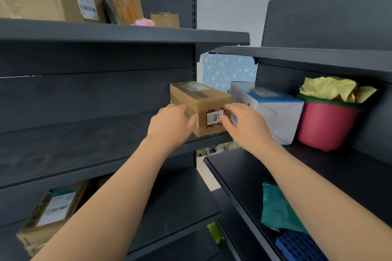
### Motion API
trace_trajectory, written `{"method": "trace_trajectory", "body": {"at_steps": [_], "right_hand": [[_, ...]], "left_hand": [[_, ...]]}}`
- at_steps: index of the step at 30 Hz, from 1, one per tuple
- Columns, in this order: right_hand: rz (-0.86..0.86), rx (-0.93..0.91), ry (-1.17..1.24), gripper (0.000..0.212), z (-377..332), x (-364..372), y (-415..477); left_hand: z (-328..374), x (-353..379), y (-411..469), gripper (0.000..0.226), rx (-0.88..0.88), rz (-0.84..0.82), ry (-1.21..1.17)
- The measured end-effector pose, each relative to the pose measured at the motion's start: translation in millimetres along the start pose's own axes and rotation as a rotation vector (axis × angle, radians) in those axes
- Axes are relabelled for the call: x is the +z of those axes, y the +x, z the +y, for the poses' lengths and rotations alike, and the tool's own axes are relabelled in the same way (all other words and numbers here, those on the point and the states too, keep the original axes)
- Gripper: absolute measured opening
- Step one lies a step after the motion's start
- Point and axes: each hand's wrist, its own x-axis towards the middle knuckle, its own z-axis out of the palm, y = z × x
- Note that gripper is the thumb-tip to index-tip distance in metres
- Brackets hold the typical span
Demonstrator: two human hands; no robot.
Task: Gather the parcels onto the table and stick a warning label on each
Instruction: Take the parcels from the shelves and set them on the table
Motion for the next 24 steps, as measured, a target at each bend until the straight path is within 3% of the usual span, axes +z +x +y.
{"method": "trace_trajectory", "body": {"at_steps": [8,15,24], "right_hand": [[-0.1,0.024,0.034,0.037,45.3,35.3,77.7],[-0.233,0.123,0.242,0.041,67.9,59.7,112.3],[-0.11,0.133,0.251,0.036,54.1,52.9,94.6]], "left_hand": [[5.1,39.7,71.8,0.067,-0.12,-0.069,-0.104],[2.8,67.4,99.8,0.073,-0.213,-0.16,-0.388],[2.3,72.5,86.7,0.061,-0.218,-0.061,-0.631]]}}
